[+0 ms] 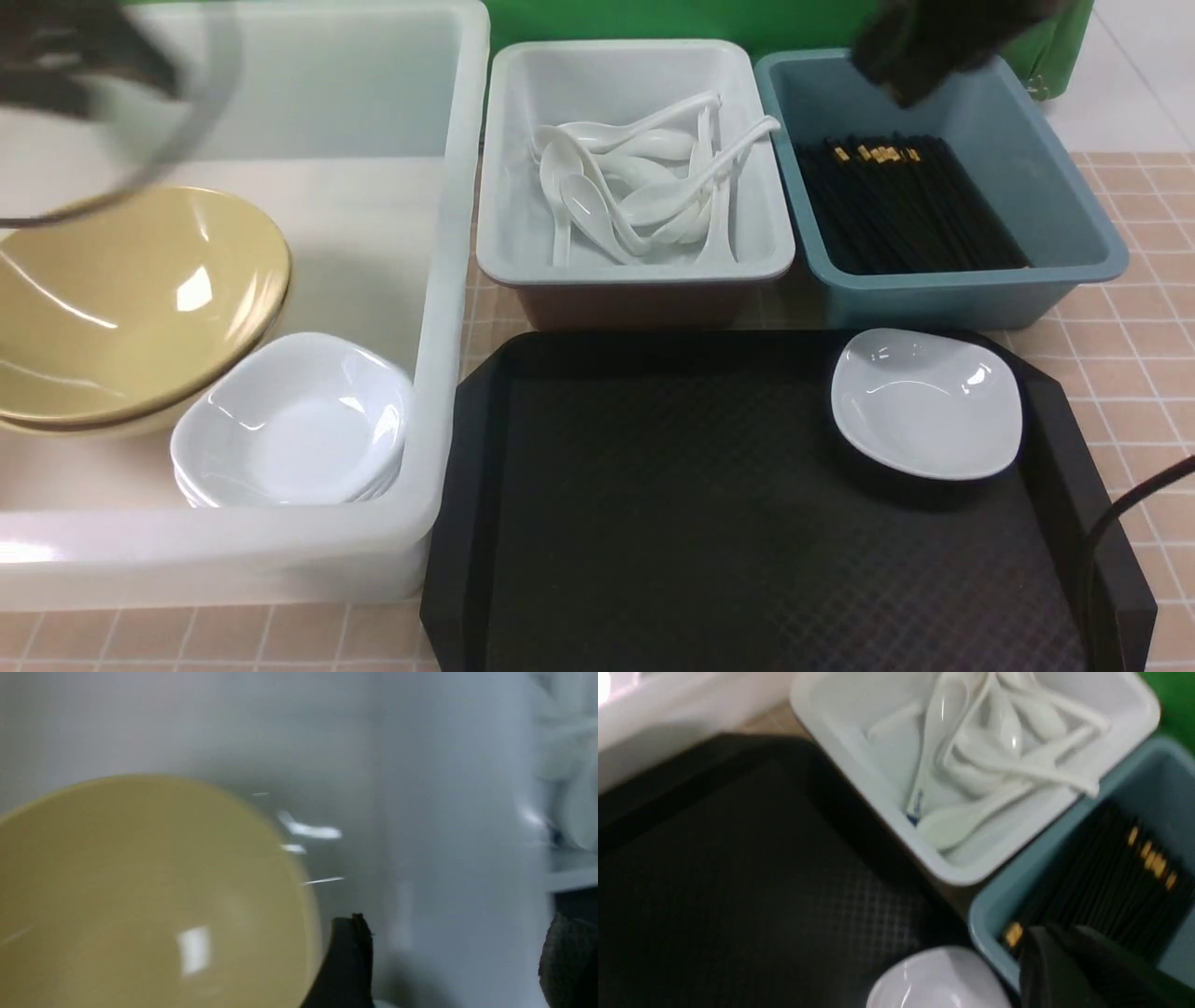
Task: On brown table put chopsticks spoon bowls plates into blue grey white boxes.
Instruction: 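Grasp the small white bowl on the black tray by its rim with the left gripper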
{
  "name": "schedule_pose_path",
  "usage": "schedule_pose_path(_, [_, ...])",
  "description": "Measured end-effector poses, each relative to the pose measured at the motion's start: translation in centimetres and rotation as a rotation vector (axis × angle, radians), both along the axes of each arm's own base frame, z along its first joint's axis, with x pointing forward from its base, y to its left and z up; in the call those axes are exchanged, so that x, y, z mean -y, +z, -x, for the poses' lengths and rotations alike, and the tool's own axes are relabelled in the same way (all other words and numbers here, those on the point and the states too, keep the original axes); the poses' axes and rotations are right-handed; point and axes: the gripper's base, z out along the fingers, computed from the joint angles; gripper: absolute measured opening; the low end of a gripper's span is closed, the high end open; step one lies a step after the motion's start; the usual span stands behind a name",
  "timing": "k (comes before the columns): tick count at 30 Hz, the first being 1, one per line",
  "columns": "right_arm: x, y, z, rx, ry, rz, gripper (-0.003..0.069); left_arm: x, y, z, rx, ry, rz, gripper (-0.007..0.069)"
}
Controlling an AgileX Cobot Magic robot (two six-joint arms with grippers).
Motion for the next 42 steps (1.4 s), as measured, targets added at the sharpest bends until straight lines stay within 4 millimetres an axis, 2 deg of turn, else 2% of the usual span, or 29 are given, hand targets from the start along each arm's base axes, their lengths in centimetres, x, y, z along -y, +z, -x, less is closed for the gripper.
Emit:
schedule_pose_path(1, [0.1, -0.2, 0.0, -0.008, -0.006, 0.002, 0.0092, 0.6, -0.1, -0.1, 0.000, -0.017, -0.001, 0.0456])
schedule_pose_path(3, [1.8, -2.6, 0.0, -0.111, -0.090, 0.022, 0.0096, 8.3, -2.0, -0.4, -0.004, -0.240, -0.036, 0.0451])
schedule_pose_path(4, [1.8, -2.8, 0.0, -0.117, -0.092, 0.023, 0.0097, 8.8, -2.2, -0.4, -0.005, -0.254, -0.037, 0.0451])
schedule_pose_path(5, [2.5, -4.0, 0.5, -0.163, -0.123, 0.035, 0.0097, 12.1, -3.6, -0.4, -0.014, -0.337, -0.051, 0.0450])
schedule_pose_path(9, [3.9, -5.9, 3.5, -0.239, -0.169, 0.048, 0.0100, 19.7, -7.7, 0.3, -0.054, -0.496, -0.070, 0.0449])
schedule_pose_path(10, [4.1, -6.1, 4.1, -0.243, -0.174, 0.045, 0.0099, 20.6, -8.6, 0.4, -0.066, -0.510, -0.072, 0.0451])
schedule_pose_path(11, [4.6, -6.1, 5.5, -0.231, -0.192, 0.029, 0.0101, 22.8, -9.9, 0.8, -0.067, -0.544, -0.073, 0.0455])
schedule_pose_path(13, [5.0, -6.4, 6.7, -0.219, -0.205, 0.017, 0.0101, 24.5, -11.2, 1.1, -0.066, -0.567, -0.075, 0.0456])
schedule_pose_path(17, [6.3, -6.5, 10.6, -0.159, -0.234, -0.031, 0.0106, 28.4, -14.5, 1.6, -0.044, -0.595, -0.057, 0.0456])
schedule_pose_path(18, [6.4, -6.5, 10.8, -0.156, -0.234, -0.032, 0.0106, 28.6, -14.7, 1.6, -0.043, -0.595, -0.054, 0.0456])
schedule_pose_path(19, [6.8, -6.6, 12.2, -0.133, -0.235, -0.044, 0.0106, 29.7, -15.9, 1.6, -0.036, -0.590, -0.035, 0.0456])
schedule_pose_path(22, [7.6, -6.7, 14.5, -0.094, -0.234, -0.063, 0.0106, 31.1, -17.9, 1.5, -0.045, -0.558, 0.019, 0.0456])
schedule_pose_path(28, [8.4, -6.6, 16.9, -0.024, -0.219, -0.086, 0.0106, 32.2, -19.8, 0.8, -0.056, -0.462, 0.128, 0.0456])
schedule_pose_path(35, [8.2, -6.2, 16.4, 0.057, -0.200, -0.110, 0.0106, 32.9, -21.1, 1.2, -0.082, -0.470, 0.127, 0.0426])
schedule_pose_path(39, [8.1, -6.2, 16.0, 0.072, -0.196, -0.114, 0.0106, 33.2, -22.0, 1.5, -0.100, -0.492, 0.099, 0.0378])
schedule_pose_path(42, [8.0, -6.4, 15.7, 0.062, -0.194, -0.108, 0.0106, 33.2, -22.0, 1.5, -0.093, -0.496, 0.091, 0.0297])
